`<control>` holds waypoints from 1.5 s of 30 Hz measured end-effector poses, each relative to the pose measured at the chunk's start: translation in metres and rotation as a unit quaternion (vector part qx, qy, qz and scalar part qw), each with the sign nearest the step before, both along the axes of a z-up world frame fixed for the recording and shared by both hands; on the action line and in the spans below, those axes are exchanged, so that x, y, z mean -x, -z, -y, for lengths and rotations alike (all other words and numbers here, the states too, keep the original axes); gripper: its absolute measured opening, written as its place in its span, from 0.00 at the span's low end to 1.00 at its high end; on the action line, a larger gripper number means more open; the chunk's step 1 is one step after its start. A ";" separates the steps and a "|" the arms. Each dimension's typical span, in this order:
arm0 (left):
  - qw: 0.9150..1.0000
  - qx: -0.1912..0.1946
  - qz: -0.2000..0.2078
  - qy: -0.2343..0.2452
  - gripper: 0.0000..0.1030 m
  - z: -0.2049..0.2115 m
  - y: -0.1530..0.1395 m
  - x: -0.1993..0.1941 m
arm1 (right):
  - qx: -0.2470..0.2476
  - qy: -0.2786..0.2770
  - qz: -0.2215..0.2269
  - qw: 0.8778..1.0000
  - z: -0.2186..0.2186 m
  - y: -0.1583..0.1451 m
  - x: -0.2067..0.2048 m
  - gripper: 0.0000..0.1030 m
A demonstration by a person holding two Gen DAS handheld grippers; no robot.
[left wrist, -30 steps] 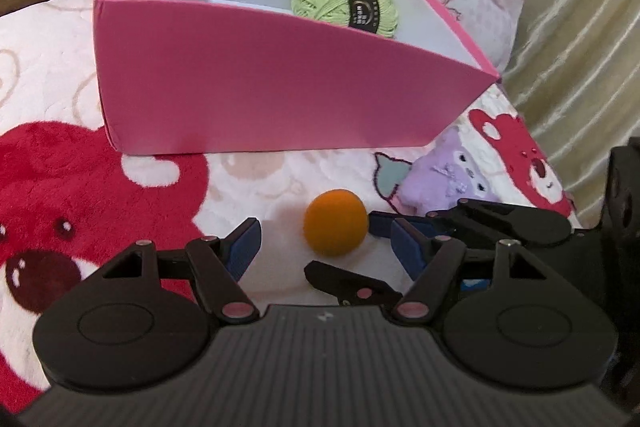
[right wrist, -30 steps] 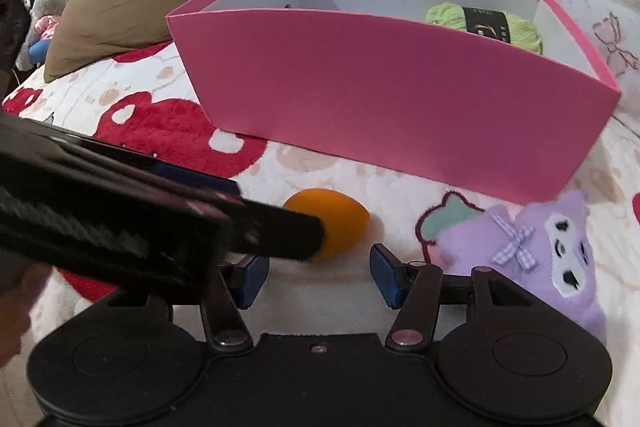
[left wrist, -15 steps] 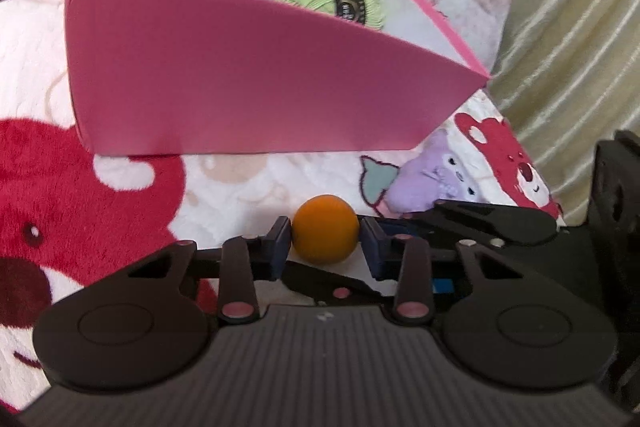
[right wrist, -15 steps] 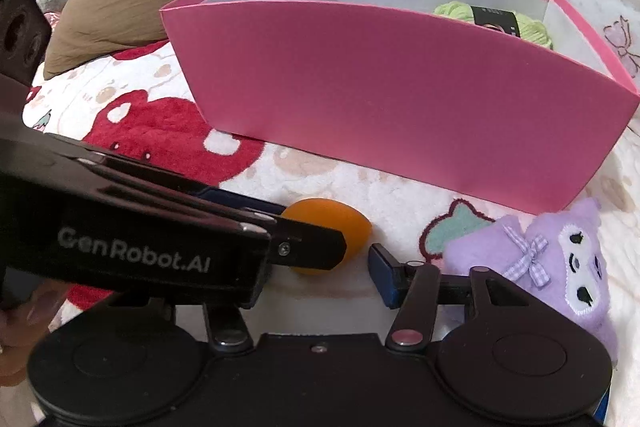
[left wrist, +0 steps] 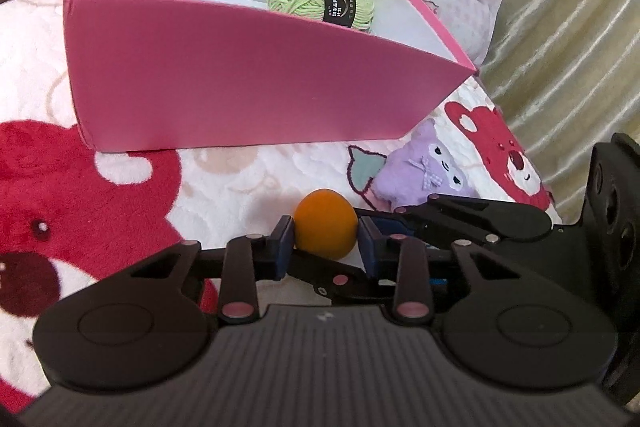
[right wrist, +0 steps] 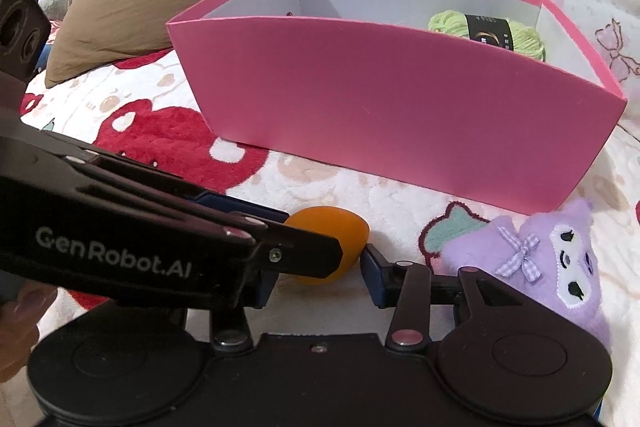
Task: Organize objects
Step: 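Close the left tool on the orange sponge, then lift the orange sponge with the left tool and carry it over the pink box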
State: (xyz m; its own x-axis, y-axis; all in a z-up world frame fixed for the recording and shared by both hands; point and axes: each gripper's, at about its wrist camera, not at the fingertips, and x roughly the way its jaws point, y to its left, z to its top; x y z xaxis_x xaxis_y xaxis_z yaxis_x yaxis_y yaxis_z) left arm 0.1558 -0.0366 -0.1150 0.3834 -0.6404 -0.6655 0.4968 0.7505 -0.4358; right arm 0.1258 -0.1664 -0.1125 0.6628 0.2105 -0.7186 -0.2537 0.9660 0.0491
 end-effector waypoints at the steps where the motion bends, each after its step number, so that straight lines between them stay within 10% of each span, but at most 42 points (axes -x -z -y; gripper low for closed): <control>1: 1.000 -0.008 0.005 0.002 0.32 0.001 -0.005 0.004 | -0.001 -0.001 0.000 1.000 -0.001 -0.001 0.001 0.48; 35: 0.997 -0.068 0.010 0.036 0.33 -0.022 -0.099 0.034 | 0.006 0.005 0.030 1.000 -0.040 -0.083 0.052 0.48; 45: 0.999 -0.029 0.016 0.031 0.33 -0.035 -0.119 0.034 | 0.032 -0.006 0.060 0.998 -0.047 -0.107 0.057 0.48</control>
State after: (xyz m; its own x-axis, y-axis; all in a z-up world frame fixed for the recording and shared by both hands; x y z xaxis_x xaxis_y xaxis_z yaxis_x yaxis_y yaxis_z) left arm 0.1218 -0.0014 0.0036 0.3660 -0.6247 -0.6898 0.5571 0.7408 -0.3753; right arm 0.0691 -0.1192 -0.0056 0.7420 0.1752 -0.6471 -0.2661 0.9629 -0.0443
